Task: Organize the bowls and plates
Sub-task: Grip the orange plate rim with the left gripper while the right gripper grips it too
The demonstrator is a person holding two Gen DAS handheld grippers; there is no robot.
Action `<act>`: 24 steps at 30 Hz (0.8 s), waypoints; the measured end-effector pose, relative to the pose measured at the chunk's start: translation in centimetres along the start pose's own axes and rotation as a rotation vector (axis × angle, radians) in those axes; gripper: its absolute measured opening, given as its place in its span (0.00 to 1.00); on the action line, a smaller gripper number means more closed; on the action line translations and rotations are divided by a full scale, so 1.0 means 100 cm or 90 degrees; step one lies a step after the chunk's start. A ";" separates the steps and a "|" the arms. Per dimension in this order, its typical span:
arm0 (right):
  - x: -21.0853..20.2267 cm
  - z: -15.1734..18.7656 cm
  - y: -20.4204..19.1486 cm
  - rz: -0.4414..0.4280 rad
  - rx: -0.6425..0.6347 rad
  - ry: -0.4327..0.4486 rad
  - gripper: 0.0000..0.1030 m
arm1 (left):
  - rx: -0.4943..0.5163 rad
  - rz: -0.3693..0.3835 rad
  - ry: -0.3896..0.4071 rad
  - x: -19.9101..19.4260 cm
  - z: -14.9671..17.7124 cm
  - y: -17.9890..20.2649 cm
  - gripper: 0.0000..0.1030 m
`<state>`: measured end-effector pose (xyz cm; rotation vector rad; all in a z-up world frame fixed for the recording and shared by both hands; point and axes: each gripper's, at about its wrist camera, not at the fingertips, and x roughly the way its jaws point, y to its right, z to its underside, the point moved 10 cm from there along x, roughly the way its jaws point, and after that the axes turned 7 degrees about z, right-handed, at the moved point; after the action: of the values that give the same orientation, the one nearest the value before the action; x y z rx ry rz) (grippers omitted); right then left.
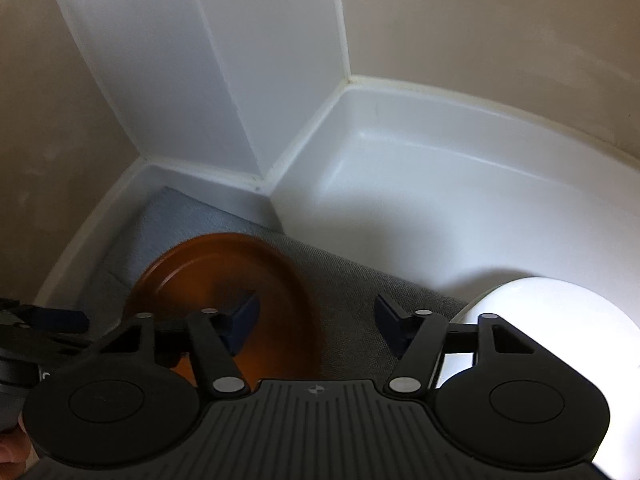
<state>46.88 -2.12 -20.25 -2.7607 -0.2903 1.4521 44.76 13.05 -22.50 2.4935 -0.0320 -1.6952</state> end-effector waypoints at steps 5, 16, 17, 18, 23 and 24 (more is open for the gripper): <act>0.013 0.007 0.001 0.003 -0.021 -0.026 0.45 | -0.024 0.041 0.006 -0.004 -0.004 0.000 0.52; -0.005 -0.003 0.002 -0.006 -0.002 0.032 0.09 | -0.015 0.073 0.083 -0.036 -0.014 0.000 0.05; -0.010 -0.005 0.003 -0.008 0.000 0.043 0.09 | -0.012 0.075 0.095 -0.042 -0.015 0.002 0.05; -0.015 -0.006 0.003 -0.007 -0.002 0.055 0.08 | -0.010 0.077 0.103 -0.047 -0.014 0.002 0.05; -0.044 -0.013 0.009 -0.017 0.013 0.094 0.09 | 0.011 0.086 0.142 -0.073 -0.015 0.017 0.05; -0.051 -0.014 0.011 -0.019 0.018 0.101 0.09 | 0.016 0.088 0.151 -0.080 -0.014 0.020 0.05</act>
<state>45.41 -3.94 -15.37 -2.8145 -0.3025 1.2112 43.15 11.93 -14.35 2.6242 -0.1998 -1.3482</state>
